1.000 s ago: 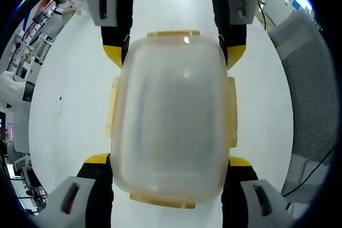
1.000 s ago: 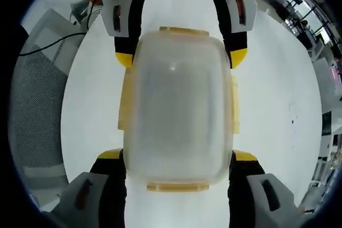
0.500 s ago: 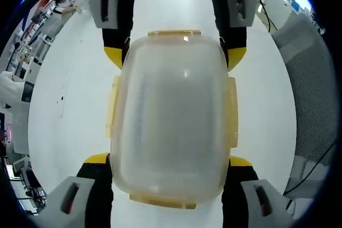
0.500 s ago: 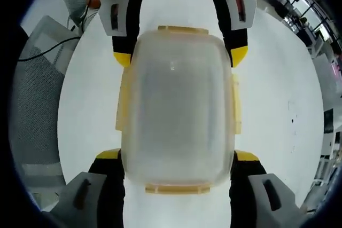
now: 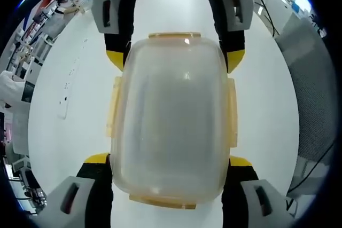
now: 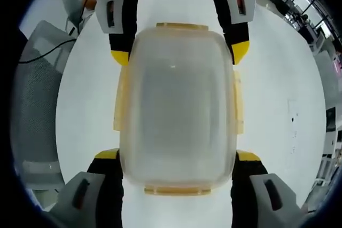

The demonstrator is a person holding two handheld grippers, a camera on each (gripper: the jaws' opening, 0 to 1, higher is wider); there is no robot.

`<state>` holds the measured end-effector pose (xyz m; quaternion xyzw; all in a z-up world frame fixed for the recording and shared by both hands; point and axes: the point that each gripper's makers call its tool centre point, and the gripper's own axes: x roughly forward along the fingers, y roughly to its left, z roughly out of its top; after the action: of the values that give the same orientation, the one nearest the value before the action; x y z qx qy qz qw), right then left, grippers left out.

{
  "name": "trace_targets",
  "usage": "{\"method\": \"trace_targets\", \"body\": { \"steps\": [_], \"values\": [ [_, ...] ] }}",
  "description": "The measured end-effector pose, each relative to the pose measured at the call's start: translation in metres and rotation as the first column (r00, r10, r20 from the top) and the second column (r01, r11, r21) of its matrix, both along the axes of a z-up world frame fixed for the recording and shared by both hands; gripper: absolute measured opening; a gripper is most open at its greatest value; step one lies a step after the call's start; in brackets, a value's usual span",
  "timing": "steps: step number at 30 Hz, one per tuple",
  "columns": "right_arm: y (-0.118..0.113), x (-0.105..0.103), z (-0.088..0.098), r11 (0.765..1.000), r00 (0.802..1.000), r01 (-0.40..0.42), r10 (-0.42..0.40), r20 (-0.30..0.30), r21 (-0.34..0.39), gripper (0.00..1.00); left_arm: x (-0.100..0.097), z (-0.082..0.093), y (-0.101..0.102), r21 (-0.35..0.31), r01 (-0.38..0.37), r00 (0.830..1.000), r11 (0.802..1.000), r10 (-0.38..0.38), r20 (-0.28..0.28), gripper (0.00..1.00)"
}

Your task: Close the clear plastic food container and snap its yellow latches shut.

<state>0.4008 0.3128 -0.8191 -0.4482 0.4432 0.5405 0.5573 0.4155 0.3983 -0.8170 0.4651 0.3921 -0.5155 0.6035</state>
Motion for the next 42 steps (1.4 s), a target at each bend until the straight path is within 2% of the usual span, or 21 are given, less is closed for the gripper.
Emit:
{"method": "trace_targets", "body": {
  "steps": [10, 16, 19, 21, 24, 26, 28, 30, 31, 32, 33, 34, 35, 37, 38, 39, 40, 42],
  "values": [
    [0.0, 0.0, 0.0, 1.0, 1.0, -0.002, 0.002, 0.009, 0.006, 0.83, 0.0, 0.001, -0.001, 0.002, 0.001, 1.0, 1.0, -0.001, 0.016, 0.84],
    [0.0, -0.001, 0.002, 0.999, 1.0, -0.003, 0.002, 0.015, 0.034, 0.83, 0.0, 0.002, -0.002, -0.026, 0.0, 1.0, 1.0, 0.0, 0.024, 0.84],
    [0.0, 0.001, 0.005, 0.998, 0.999, 0.005, -0.007, 0.039, 0.055, 0.82, 0.0, 0.005, -0.004, -0.064, -0.027, 0.999, 0.998, 0.029, 0.02, 0.83],
    [0.003, 0.005, 0.009, 0.994, 0.997, 0.015, -0.022, 0.068, 0.108, 0.83, 0.0, 0.007, -0.005, -0.102, -0.051, 0.998, 0.994, 0.053, 0.022, 0.83],
    [0.006, 0.007, 0.014, 0.974, 0.991, 0.112, -0.124, 0.045, 0.198, 0.84, 0.001, 0.013, -0.006, -0.165, -0.087, 0.994, 0.982, 0.096, 0.047, 0.84],
    [0.005, 0.009, 0.018, 0.956, 0.984, 0.148, -0.167, 0.058, 0.255, 0.86, 0.004, 0.016, -0.007, -0.225, -0.119, 0.988, 0.967, 0.136, 0.065, 0.85],
    [0.004, 0.006, 0.02, 0.928, 0.972, 0.206, -0.23, 0.041, 0.311, 0.87, 0.004, 0.017, -0.002, -0.264, -0.165, 0.979, 0.95, 0.19, 0.07, 0.85],
    [0.001, 0.005, 0.02, 0.899, 0.958, 0.251, -0.283, 0.04, 0.359, 0.89, 0.005, 0.019, 0.001, -0.323, -0.205, 0.968, 0.924, 0.24, 0.074, 0.85],
    [0.0, 0.003, 0.021, 0.885, 0.951, 0.272, -0.307, 0.032, 0.378, 0.91, 0.004, 0.021, 0.003, -0.351, -0.234, 0.959, 0.907, 0.274, 0.069, 0.86],
    [-0.001, 0.004, 0.021, 0.861, 0.936, 0.31, -0.351, 0.029, 0.404, 0.95, 0.003, 0.022, 0.004, -0.379, -0.253, 0.952, 0.89, 0.299, 0.065, 0.86],
    [-0.001, 0.004, 0.022, 0.841, 0.926, 0.332, -0.378, 0.025, 0.426, 0.98, 0.003, 0.025, 0.006, -0.417, -0.281, 0.941, 0.864, 0.334, 0.059, 0.87],
    [-0.002, 0.003, 0.023, 0.823, 0.918, 0.346, -0.396, 0.019, 0.45, 0.99, 0.003, 0.026, 0.007, -0.432, -0.29, 0.936, 0.854, 0.347, 0.058, 0.88],
    [-0.003, 0.001, 0.023, 0.818, 0.917, 0.347, -0.399, 0.017, 0.46, 1.0, 0.001, 0.026, 0.01, -0.457, -0.315, 0.927, 0.832, 0.374, 0.041, 0.88],
    [-0.006, -0.002, 0.023, 0.802, 0.907, 0.368, -0.421, 0.008, 0.471, 1.0, -0.002, 0.027, 0.014, -0.486, -0.35, 0.912, 0.801, 0.41, 0.019, 0.88],
    [-0.006, -0.005, 0.022, 0.78, 0.896, 0.395, -0.444, -0.016, 0.485, 1.0, -0.003, 0.026, 0.017, -0.503, -0.377, 0.898, 0.777, 0.439, 0.005, 0.88],
    [-0.005, -0.008, 0.022, 0.759, 0.886, 0.417, -0.462, -0.036, 0.499, 0.99, -0.005, 0.026, 0.018, -0.514, -0.39, 0.892, 0.764, 0.452, -0.006, 0.88],
    [-0.004, -0.009, 0.023, 0.742, 0.877, 0.431, -0.477, -0.047, 0.513, 0.99, -0.009, 0.025, 0.019, -0.531, -0.41, 0.883, 0.742, 0.468, -0.028, 0.88],
    [0.0, -0.014, 0.028, 0.69, 0.856, 0.463, -0.512, -0.078, 0.556, 1.0, -0.015, 0.025, 0.021, -0.552, -0.441, 0.868, 0.707, 0.493, -0.062, 0.86]
  ]
}}
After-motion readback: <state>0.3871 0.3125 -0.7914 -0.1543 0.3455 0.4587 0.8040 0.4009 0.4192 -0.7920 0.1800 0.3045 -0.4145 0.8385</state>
